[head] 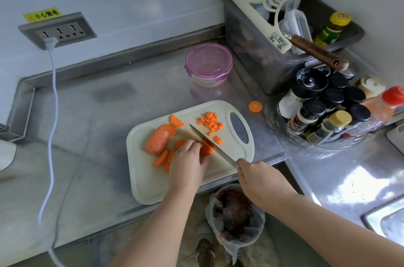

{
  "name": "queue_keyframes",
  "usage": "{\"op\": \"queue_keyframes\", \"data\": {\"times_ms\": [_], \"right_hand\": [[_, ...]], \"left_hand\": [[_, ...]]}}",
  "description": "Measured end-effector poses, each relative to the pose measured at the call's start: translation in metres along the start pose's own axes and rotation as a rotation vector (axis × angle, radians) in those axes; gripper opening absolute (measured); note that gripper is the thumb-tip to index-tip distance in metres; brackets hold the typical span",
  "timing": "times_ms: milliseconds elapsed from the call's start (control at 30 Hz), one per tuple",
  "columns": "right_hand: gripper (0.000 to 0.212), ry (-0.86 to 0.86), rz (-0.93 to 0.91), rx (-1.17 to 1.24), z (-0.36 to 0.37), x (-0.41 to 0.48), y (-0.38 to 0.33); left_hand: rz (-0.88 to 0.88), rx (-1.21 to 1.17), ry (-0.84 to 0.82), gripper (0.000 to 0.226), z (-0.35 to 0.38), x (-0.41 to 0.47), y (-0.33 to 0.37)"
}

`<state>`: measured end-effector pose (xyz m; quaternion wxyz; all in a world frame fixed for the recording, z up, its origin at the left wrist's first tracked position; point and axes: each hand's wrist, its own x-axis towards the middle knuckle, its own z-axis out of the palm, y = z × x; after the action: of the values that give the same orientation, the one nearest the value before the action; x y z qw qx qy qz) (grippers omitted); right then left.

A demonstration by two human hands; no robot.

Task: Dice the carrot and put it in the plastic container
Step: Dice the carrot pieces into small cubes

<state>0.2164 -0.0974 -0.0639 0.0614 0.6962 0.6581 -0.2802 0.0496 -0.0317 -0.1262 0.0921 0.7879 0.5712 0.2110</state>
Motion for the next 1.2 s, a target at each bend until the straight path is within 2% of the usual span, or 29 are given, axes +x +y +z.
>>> {"op": "queue_keyframes", "data": {"times_ms": [233,500,700,900,1200], "right_hand": [[0.031,-0.02,-0.043,-0.096,0.007,-0.001,0.0],[0.041,-0.076,0.043,-0.075,0.012,0.004,-0.005],[0.025,-0.089,0.069,0.114,-0.001,0.01,-0.002],[0.015,0.01,0.057,0.112,-0.008,0.017,0.004],[0.021,0.046,0.023,0.092,-0.01,0.007,0.003]], "left_hand": [[-0.004,0.005,-0.02,0.024,0.001,-0.001,-0.001],[0.031,-0.008,0.006,0.028,0.002,0.001,-0.001],[0.022,-0.052,0.027,0.022,0.003,0.003,-0.002],[0.003,-0.044,0.044,0.023,0.006,0.009,-0.003],[-0.025,-0.054,0.032,0.025,0.006,0.013,0.0]]}}
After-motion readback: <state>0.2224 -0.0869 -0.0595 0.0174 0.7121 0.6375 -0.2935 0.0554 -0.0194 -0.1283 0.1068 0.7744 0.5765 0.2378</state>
